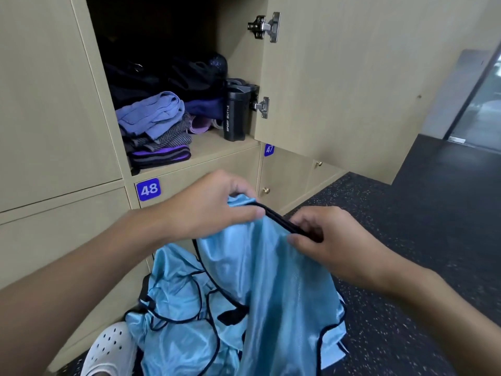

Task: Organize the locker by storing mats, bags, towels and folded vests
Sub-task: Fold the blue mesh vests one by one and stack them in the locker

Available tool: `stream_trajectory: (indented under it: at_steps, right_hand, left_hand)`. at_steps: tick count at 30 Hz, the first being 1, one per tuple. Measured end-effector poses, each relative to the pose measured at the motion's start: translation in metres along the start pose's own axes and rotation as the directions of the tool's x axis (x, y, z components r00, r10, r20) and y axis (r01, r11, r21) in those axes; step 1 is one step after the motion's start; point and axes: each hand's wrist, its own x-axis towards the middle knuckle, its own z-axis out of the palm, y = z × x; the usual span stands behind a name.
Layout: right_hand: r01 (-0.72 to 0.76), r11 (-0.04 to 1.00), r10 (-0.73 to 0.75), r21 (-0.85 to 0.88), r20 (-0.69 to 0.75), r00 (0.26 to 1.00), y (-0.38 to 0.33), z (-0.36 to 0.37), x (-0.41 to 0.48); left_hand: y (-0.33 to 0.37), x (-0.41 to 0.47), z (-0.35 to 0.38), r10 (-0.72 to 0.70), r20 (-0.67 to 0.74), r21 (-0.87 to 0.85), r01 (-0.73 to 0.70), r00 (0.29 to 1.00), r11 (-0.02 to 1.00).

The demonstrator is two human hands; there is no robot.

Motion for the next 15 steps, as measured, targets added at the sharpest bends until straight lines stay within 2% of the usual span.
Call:
stream_trajectory:
  at_steps: [6, 10, 11, 13, 15]
  right_hand:
    - [-0.046, 0.998, 0.046, -0.032, -0.018, 0.999, 0.003, -0.007, -0.006]
    - [-0.007, 1.000, 0.007, -0.025, -0.004, 1.000, -0.007, 0.000, -0.007]
    - [0.013, 1.000, -0.013, -0.013, 0.002, 1.000, -0.011, 0.002, -0.007]
    - [0.039, 0.998, -0.039, 0.042, 0.005, 0.999, -0.016, 0.004, -0.007]
    - [0.026, 0.996, -0.027, 0.086, 0.011, 1.000, -0.018, 0.003, -0.007]
  left_hand:
    - [-0.013, -0.003, -0.029, -0.043, -0.078, 0.166, 0.055, 0.996, 0.985]
    - [-0.005, -0.009, -0.006, -0.009, 0.009, 0.229, 0.007, 1.000, 0.973]
    - [-0.001, -0.010, 0.004, 0.012, 0.053, 0.203, -0.023, 0.999, 0.979]
    - [0.002, -0.008, 0.023, 0.067, 0.143, 0.042, -0.074, 0.987, 0.996]
    - [0.002, -0.007, 0.030, 0.068, 0.145, -0.057, -0.061, 0.987, 0.997]
